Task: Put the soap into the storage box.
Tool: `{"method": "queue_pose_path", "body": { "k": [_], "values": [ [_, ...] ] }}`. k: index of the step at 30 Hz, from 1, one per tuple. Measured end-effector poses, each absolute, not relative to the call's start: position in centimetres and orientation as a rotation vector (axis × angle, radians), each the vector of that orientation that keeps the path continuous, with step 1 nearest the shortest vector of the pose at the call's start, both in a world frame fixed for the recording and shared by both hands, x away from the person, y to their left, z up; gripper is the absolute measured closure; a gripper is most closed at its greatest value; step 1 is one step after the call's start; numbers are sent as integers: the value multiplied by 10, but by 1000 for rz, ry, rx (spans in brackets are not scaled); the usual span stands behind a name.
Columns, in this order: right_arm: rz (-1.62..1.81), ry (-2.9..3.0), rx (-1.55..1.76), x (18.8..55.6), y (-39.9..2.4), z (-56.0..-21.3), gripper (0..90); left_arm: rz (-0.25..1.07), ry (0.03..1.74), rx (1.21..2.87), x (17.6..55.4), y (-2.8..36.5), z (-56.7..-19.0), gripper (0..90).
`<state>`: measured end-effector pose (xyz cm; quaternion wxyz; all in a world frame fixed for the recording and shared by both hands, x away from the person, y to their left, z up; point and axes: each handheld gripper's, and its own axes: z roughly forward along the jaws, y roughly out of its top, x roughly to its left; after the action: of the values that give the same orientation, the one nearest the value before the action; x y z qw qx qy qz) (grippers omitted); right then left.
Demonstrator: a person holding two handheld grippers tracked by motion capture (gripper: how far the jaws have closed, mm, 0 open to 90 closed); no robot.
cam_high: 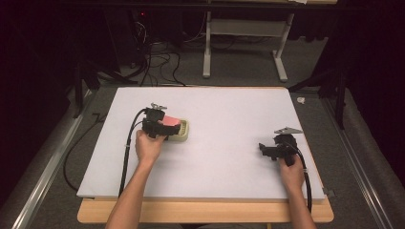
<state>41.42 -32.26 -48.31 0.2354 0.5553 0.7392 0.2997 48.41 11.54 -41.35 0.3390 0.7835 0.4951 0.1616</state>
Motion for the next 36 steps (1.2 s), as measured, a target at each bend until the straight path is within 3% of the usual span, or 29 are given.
{"method": "queue_pose_path", "body": {
  "k": [36],
  "values": [
    [821,2028,1521,414,-323,-483,136,404,1420,2065,513,103,-445,139]
  ]
}}
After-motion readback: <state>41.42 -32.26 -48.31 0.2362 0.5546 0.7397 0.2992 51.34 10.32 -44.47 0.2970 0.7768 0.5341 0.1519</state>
